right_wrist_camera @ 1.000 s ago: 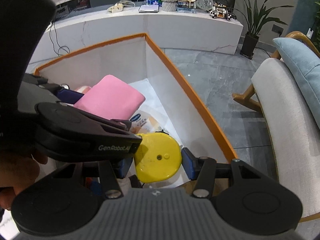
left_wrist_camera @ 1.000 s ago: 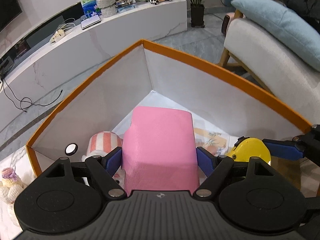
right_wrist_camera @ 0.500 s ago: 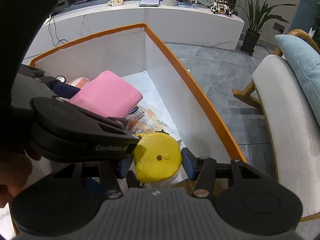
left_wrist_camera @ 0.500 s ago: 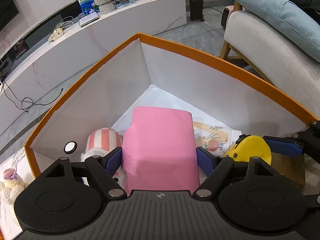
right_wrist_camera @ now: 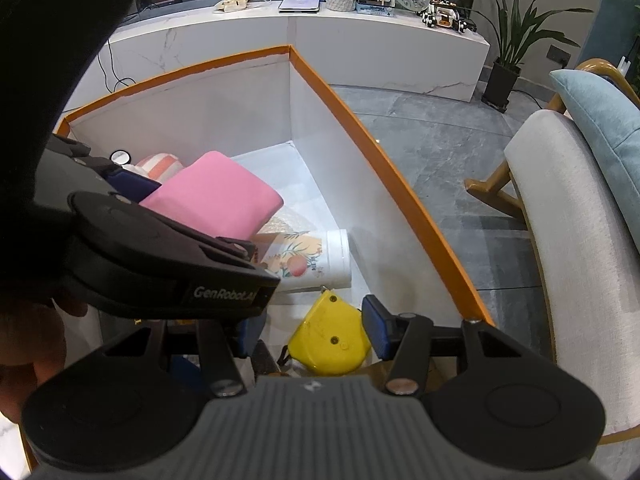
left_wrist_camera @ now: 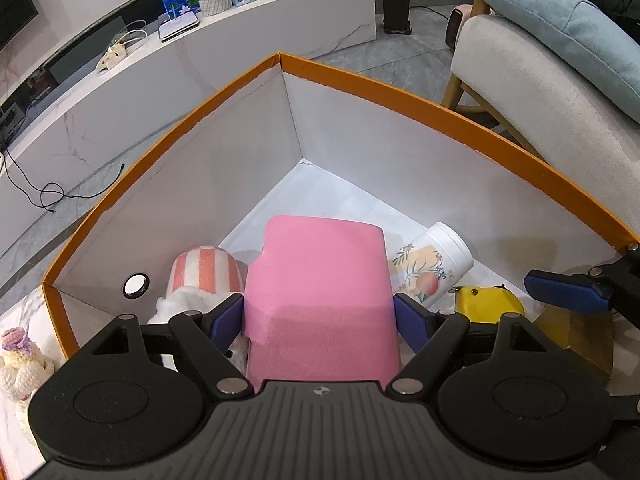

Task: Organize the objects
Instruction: 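Open the left gripper to drop the wallet while the right gripper releases the tape measure, then withdraw both grippers from the storage box toward the table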

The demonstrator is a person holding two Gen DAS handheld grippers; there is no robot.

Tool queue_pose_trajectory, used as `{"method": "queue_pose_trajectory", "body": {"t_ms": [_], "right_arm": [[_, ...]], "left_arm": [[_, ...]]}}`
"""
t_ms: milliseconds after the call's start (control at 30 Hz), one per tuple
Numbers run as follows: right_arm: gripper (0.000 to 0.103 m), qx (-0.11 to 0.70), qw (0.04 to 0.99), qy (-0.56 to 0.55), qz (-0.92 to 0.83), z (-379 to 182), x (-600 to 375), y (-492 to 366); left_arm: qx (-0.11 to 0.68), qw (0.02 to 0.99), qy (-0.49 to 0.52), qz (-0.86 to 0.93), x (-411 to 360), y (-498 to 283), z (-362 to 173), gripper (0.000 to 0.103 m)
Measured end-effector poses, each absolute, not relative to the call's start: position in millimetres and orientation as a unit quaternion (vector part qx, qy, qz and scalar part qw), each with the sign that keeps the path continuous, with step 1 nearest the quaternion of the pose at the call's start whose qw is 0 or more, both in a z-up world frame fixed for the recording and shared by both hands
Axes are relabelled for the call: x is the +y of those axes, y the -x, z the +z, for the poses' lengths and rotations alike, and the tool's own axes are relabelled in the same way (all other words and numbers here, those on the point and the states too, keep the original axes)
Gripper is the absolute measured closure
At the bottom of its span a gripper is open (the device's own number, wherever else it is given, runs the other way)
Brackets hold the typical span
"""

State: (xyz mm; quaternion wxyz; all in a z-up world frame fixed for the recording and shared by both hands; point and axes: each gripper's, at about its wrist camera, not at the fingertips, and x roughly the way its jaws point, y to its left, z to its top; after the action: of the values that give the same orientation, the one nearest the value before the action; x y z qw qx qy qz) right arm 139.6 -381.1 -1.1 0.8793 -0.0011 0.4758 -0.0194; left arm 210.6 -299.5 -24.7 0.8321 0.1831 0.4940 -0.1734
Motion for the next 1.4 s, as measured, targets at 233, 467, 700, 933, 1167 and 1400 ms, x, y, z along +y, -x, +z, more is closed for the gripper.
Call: {"method": "queue_pose_trajectory", "body": {"t_ms": [233, 467, 700, 933, 1167, 1400], "right_arm": [[0.047, 0.467, 0.884, -0.007, -0.02, 3.0, -381.3, -137.9], [0.045, 0.456, 0.889, -0.014, -0.027, 9.4, -383.4, -136.8], [0.045, 0.449, 0.893, -0.02, -0.031, 12.7, -385.1, -135.5], [0.045, 0.446, 0.894, -0.022, -0.029, 13.9, -383.1, -134.9], [0.045, 0.442, 0.896, -0.024, -0.03, 15.4, -384.7, -135.2], [0.045, 0.405, 0.912, -0.048, -0.043, 33.1, -381.4, -135.2]], "left_arm": [[0.481, 0.843, -0.163, -0.177, -293.4, -207.8, -20.3, 0.009], [0.485, 0.847, -0.12, -0.183, -284.4, -209.6, -12.8, 0.009], [0.476, 0.846, -0.122, -0.205, -284.4, -206.8, 1.1, 0.004], [0.44, 0.866, -0.117, -0.209, -284.9, -202.7, 16.9, 0.0], [0.426, 0.873, -0.121, -0.203, -279.6, -202.7, 21.9, 0.0], [0.407, 0.89, -0.084, -0.187, -250.0, -202.8, 39.0, 0.0]]}}
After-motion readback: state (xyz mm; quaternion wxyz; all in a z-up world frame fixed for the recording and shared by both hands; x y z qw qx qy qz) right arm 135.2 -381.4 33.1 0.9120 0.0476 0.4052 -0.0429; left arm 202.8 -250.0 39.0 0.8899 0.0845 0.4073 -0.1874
